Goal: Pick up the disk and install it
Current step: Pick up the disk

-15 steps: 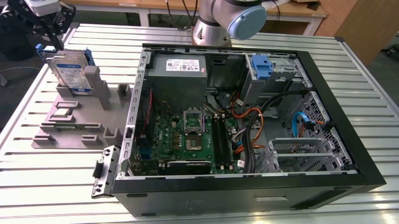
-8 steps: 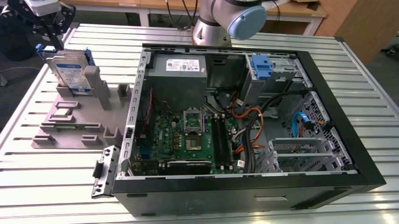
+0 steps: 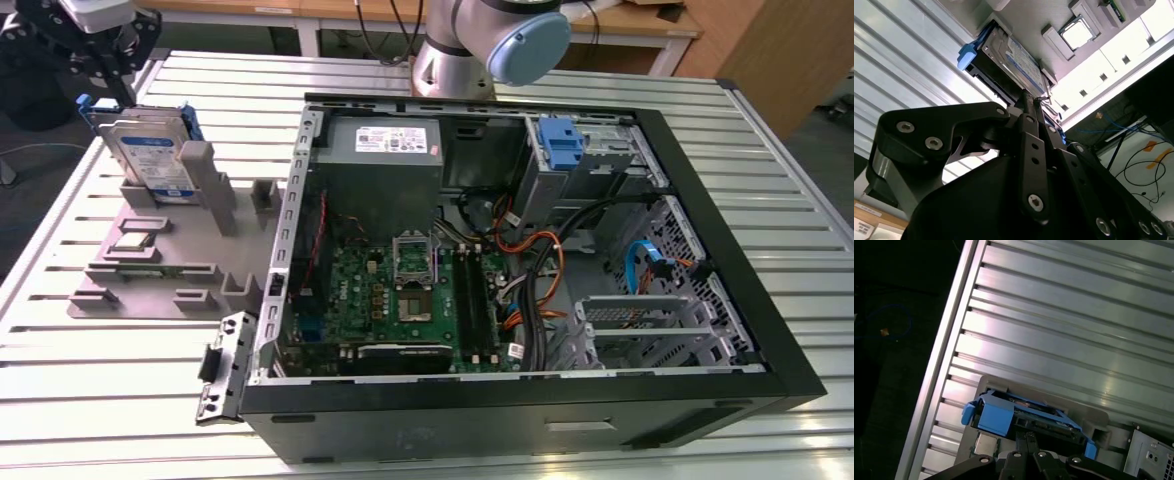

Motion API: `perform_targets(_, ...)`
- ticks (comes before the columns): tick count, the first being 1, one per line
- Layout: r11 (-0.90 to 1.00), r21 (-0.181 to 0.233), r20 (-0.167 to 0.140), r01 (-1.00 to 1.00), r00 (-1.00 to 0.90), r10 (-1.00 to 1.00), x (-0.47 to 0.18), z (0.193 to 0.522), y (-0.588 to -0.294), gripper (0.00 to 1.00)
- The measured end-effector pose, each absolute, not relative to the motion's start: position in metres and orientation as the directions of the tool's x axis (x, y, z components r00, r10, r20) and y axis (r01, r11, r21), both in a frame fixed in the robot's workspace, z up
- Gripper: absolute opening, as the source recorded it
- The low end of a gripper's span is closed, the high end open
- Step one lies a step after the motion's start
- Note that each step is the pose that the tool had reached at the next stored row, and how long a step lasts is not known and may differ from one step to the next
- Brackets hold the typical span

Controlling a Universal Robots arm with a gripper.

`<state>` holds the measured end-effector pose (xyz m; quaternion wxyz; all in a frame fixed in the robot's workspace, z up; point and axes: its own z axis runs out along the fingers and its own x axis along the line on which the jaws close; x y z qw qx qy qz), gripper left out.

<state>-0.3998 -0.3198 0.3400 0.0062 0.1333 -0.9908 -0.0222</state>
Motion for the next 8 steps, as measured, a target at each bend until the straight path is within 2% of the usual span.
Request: perform_targets(8, 0.961, 0.046, 0.006, -0.274, -0.962, -0.274, -0.3998, 0.34, -0.3198, 0.11)
